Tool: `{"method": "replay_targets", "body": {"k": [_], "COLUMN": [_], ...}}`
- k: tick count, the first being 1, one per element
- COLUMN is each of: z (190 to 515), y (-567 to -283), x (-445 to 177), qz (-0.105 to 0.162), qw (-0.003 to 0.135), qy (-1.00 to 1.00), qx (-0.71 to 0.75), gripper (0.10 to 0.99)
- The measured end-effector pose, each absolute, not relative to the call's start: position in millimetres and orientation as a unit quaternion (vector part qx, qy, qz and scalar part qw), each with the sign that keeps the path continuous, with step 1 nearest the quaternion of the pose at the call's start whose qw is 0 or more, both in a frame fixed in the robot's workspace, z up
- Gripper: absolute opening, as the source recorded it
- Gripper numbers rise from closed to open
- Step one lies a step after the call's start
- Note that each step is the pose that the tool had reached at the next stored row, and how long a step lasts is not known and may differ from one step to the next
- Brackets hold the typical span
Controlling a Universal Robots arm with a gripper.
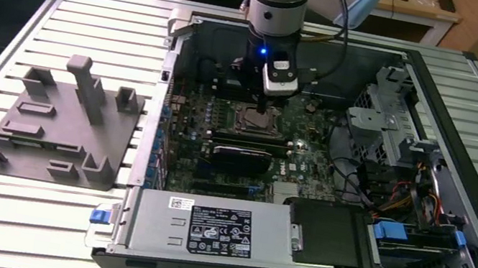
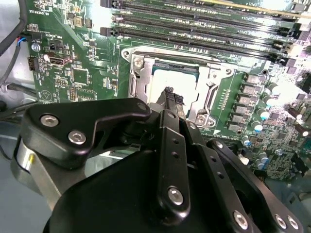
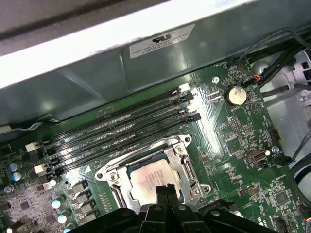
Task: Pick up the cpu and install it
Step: 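Install the second cpu locking lever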
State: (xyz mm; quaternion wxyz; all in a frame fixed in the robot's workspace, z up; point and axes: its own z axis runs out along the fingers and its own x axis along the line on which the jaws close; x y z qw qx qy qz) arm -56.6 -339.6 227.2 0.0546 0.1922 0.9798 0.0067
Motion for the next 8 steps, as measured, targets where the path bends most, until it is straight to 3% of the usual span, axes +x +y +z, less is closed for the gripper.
{"method": "replay_targets", "body": {"k": [8], "z": [227.3], "y": [-350.2], "x": [-56.7], "qz": [0.006], "qw": [0.055], "qy": [0.980], "qx": [0.192], "gripper": [0.106]}}
